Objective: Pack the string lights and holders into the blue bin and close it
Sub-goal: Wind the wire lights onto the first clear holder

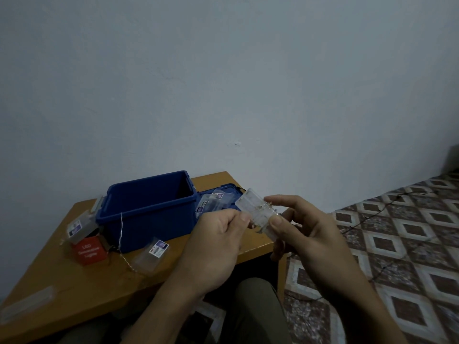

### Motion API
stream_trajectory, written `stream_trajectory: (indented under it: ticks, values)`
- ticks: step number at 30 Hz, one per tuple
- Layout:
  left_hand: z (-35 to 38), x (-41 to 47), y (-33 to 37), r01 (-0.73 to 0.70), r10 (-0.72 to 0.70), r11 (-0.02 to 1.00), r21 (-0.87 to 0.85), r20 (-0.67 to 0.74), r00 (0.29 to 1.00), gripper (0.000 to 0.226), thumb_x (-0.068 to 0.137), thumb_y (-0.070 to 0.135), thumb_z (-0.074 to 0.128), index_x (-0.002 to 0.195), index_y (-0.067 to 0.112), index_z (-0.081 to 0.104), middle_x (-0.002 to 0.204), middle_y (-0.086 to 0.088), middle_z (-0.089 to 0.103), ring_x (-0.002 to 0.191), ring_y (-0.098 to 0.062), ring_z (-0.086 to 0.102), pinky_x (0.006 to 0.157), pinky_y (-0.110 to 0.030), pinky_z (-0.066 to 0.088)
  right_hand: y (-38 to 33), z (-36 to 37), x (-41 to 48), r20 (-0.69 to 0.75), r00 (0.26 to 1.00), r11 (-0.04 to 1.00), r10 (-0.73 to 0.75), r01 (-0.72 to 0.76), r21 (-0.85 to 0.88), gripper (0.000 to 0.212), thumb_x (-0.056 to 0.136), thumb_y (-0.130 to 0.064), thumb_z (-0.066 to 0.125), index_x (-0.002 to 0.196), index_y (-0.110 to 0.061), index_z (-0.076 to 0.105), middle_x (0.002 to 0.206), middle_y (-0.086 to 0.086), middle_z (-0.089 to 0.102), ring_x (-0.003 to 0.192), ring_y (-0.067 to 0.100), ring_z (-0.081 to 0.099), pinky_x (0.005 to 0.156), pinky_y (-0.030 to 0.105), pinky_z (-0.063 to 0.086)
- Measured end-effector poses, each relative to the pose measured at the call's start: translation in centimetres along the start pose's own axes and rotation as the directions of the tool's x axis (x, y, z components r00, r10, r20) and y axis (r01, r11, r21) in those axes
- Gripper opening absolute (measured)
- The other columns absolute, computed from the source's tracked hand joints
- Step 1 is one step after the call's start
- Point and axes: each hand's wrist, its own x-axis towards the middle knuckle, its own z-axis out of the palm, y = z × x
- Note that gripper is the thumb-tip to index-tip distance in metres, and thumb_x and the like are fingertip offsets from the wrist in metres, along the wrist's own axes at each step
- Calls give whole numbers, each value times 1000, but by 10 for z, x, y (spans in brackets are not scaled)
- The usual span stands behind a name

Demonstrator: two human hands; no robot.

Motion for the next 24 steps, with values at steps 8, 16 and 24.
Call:
stream_trajectory:
  ticks: [8, 16, 24]
  values:
    - [-1, 0, -2, -54, 55, 993, 103, -10, 998, 43, 103, 36, 41, 88, 6, 69, 48, 9, 38, 42, -4, 34, 45, -17, 26, -3, -4, -2, 87, 996, 1000, 19, -18, -11, 27, 95, -12, 61, 116, -28, 67, 72, 7, 56, 60, 25, 62, 63, 39, 58]
    - [-1, 0, -3, -53, 51, 992, 112, 19, 999, 47, 102, 40, 39, 96, 4, 69, 52, 5, 35, 44, -5, 33, 48, -22, 27, -4, -5, -1, 63, 998, 1000, 21, -20, -14, 19, 93, -13, 63, 109, -23, 67, 73, 8, 56, 60, 27, 61, 61, 42, 58]
    - [-2, -1, -3, -46, 47, 988, 148, 1, 999, 45, 103, 37, 38, 96, 5, 68, 54, 5, 37, 45, -5, 36, 47, -19, 28, -3, -2, -1, 57, 998, 1000, 23, -23, -6, 23, 94, -13, 62, 110, -27, 69, 76, 15, 53, 60, 25, 61, 59, 38, 57]
